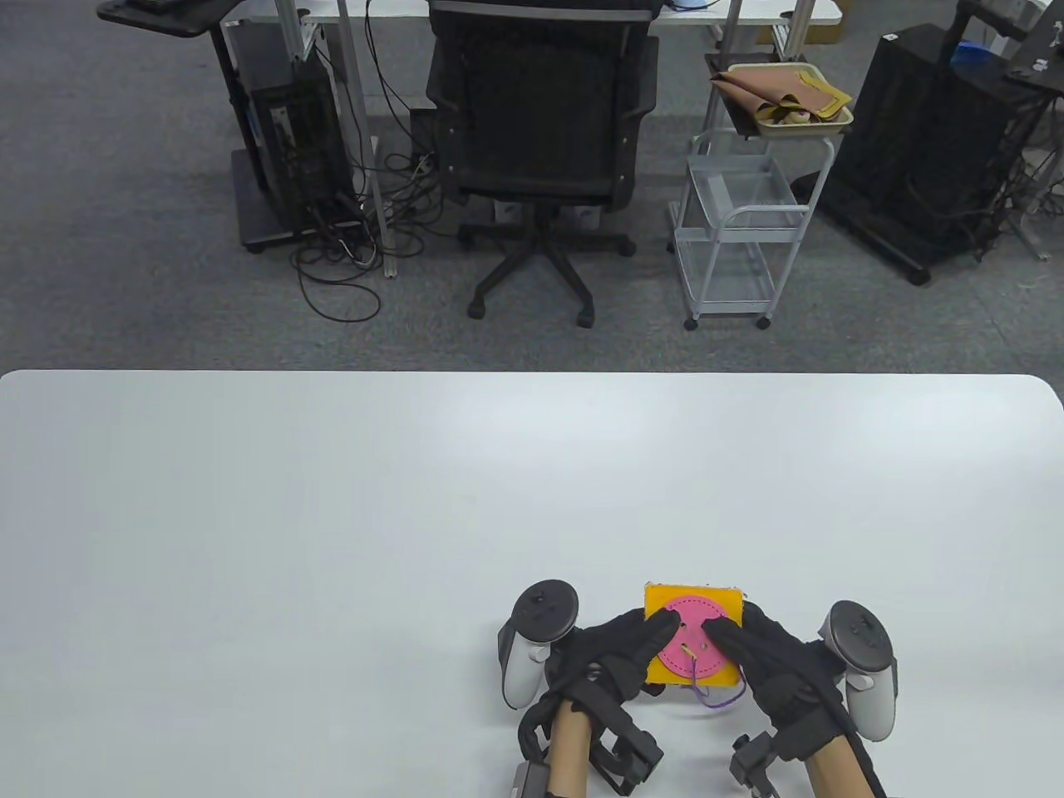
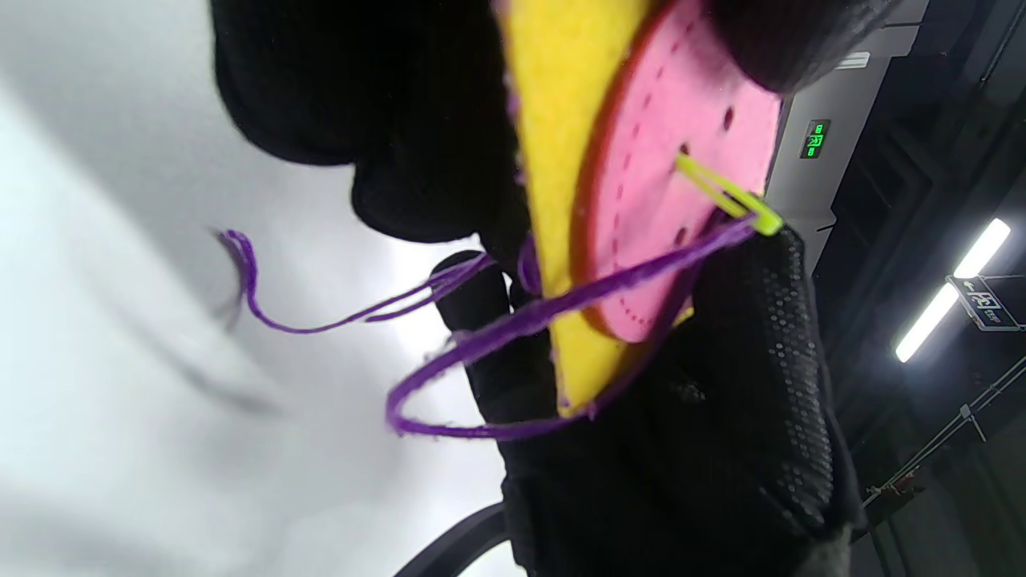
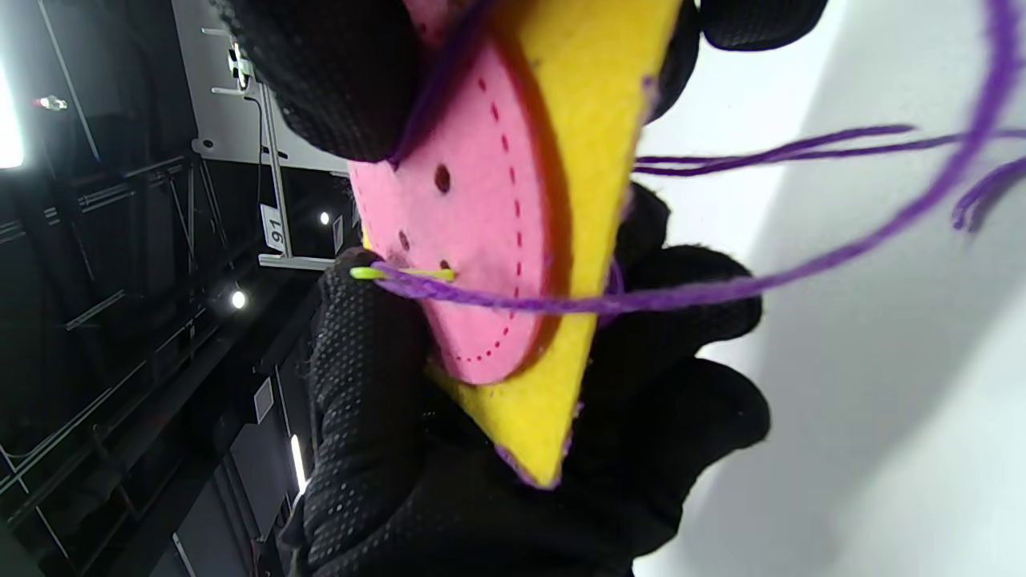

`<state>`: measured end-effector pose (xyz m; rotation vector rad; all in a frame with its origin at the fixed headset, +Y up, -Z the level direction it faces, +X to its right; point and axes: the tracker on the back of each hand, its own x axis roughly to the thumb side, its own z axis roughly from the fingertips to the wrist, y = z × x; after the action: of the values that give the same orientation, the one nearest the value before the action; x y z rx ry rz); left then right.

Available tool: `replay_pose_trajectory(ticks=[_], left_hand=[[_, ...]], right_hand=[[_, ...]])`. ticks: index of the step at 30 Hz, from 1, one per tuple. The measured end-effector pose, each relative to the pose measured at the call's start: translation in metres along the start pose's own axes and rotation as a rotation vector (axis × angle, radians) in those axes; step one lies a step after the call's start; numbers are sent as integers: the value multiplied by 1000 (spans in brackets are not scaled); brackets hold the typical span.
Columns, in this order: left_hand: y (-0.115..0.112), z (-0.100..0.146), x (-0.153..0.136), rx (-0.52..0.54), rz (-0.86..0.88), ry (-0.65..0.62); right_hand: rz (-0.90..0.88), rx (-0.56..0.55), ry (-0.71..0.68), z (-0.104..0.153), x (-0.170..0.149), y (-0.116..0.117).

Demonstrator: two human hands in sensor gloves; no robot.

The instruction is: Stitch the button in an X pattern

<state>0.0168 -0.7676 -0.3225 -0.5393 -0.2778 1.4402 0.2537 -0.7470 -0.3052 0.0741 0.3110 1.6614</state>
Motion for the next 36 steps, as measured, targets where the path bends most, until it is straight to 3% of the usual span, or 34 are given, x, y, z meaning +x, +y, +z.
replay_pose_trajectory(ticks=[13, 28, 36], left_hand=[[14, 10, 6, 63, 17, -23], [21, 24, 28, 346, -282, -109], [9, 19, 33, 226, -378, -93]], right_hand=[[-134, -36, 2, 5, 1, -11], [-220, -31, 9, 7, 2, -11], [-227, -15, 13, 6, 2, -6]])
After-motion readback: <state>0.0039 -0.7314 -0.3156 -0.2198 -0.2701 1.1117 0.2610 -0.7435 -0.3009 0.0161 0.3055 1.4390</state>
